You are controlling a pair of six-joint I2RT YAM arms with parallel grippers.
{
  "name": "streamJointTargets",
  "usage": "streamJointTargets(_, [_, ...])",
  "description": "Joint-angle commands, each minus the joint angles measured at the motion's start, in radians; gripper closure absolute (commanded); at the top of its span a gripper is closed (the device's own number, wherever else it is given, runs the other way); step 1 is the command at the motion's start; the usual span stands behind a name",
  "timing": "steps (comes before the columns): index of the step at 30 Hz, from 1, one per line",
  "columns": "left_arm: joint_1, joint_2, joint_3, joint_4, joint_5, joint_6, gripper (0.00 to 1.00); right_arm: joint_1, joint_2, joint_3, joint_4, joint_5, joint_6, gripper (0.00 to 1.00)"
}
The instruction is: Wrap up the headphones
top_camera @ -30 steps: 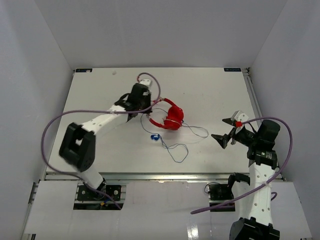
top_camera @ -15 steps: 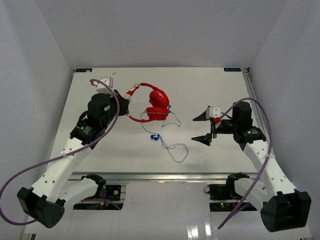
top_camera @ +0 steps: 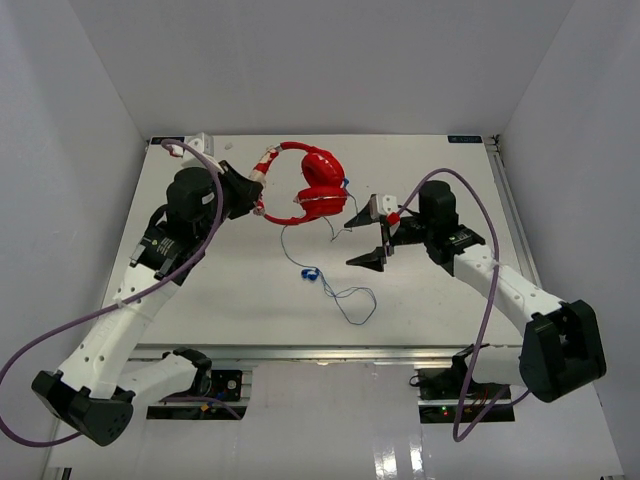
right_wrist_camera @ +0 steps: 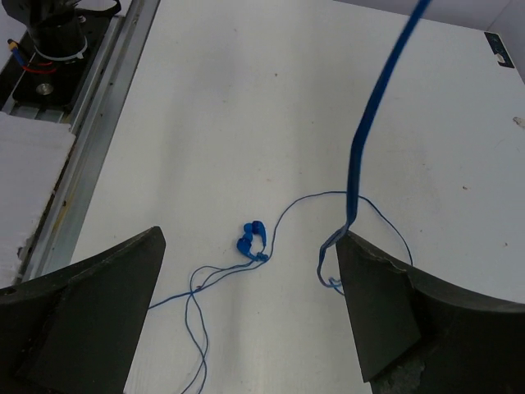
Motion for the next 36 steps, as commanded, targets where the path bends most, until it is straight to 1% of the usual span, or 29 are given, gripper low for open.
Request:
streamJointTargets(1, [0.005, -0.015, 0.096, 0.047, 0.055, -0.136, 1.00, 0.032, 0.051, 0.013, 0.316, -0.028, 0.187, 0.08])
streamJointTargets(3, [0.006, -0.014, 0.113, 0.048, 0.071, -0.167, 1.00, 0.048, 0.071, -0.002, 0.440, -0.007, 0.256, 0.07])
streamJointTargets(4, [0.006, -0.016, 0.116, 0.056, 0.081, -0.189, 1.00, 0.054, 0.085, -0.012, 0.471, -0.005, 0.298, 0.06])
streamJointTargets(7, [0.008, -0.015, 0.143, 0.070, 0.099, -0.254, 1.00, 0.058, 0.128, -0.047, 0.683, -0.017, 0.455, 0.00])
streamJointTargets(8, [0.008, -0.015, 0.153, 0.075, 0.108, -0.272, 1.00, 0.059, 0.139, -0.058, 0.776, -0.027, 0.512, 0.02])
streamJointTargets(9, [0.009, -0.013, 0.169, 0.079, 0.119, -0.294, 1.00, 0.061, 0.150, -0.084, 0.915, -0.042, 0.584, 0.08])
streamJointTargets(10, [0.009, -0.011, 0.176, 0.085, 0.123, -0.311, 1.00, 0.065, 0.160, -0.103, 0.995, -0.046, 0.649, 0.10])
streamJointTargets(11, [0.009, -0.010, 0.185, 0.090, 0.125, -0.325, 1.00, 0.067, 0.169, -0.116, 1.036, -0.047, 0.696, 0.12])
streamJointTargets(13, [0.011, 0.001, 0.224, 0.095, 0.120, -0.340, 1.00, 0.077, 0.180, -0.130, 1.063, -0.057, 0.721, 0.16])
streamJointTargets(15, [0.012, 0.013, 0.263, 0.091, 0.099, -0.343, 1.00, 0.093, 0.183, -0.153, 1.074, -0.070, 0.723, 0.23])
streamJointTargets(18, [0.014, 0.019, 0.291, 0.114, 0.084, -0.358, 1.00, 0.111, 0.191, -0.169, 1.118, -0.083, 0.743, 0.31])
streamJointTargets(20, [0.016, 0.037, 0.316, 0.118, 0.089, -0.363, 1.00, 0.145, 0.196, -0.176, 1.176, -0.089, 0.792, 0.41])
streamJointTargets(23, [0.020, 0.058, 0.347, 0.112, 0.087, -0.366, 1.00, 0.191, 0.193, -0.167, 1.167, -0.082, 0.806, 0.53])
streamJointTargets(25, [0.026, 0.068, 0.375, 0.103, 0.075, -0.359, 1.00, 0.203, 0.186, -0.166, 1.112, -0.078, 0.765, 0.63])
streamJointTargets(28, [0.047, 0.096, 0.443, 0.091, 0.029, -0.326, 1.00, 0.205, 0.168, -0.182, 0.990, -0.054, 0.698, 0.87])
streamJointTargets(29, [0.052, 0.105, 0.459, 0.085, 0.006, -0.305, 1.00, 0.205, 0.155, -0.190, 0.957, -0.036, 0.673, 0.92])
streamJointTargets(30, [0.055, 0.114, 0.471, 0.073, -0.032, -0.273, 1.00, 0.205, 0.134, -0.195, 0.924, -0.013, 0.652, 0.92])
streamJointTargets(32, [0.060, 0.151, 0.491, 0.053, -0.120, -0.175, 1.00, 0.205, 0.066, -0.148, 0.536, 0.077, 0.531, 0.92])
streamJointTargets(33, [0.060, 0.164, 0.481, 0.059, -0.156, -0.086, 1.00, 0.214, 0.014, -0.090, 0.329, 0.167, 0.395, 0.92])
streamJointTargets(35, [0.063, 0.202, 0.454, 0.061, -0.236, 0.037, 1.00, 0.243, -0.026, 0.072, -0.014, 0.471, 0.097, 0.92])
streamJointTargets(36, [0.064, 0.217, 0.435, 0.072, -0.261, 0.103, 1.00, 0.250, -0.038, 0.094, -0.135, 0.512, 0.057, 0.92])
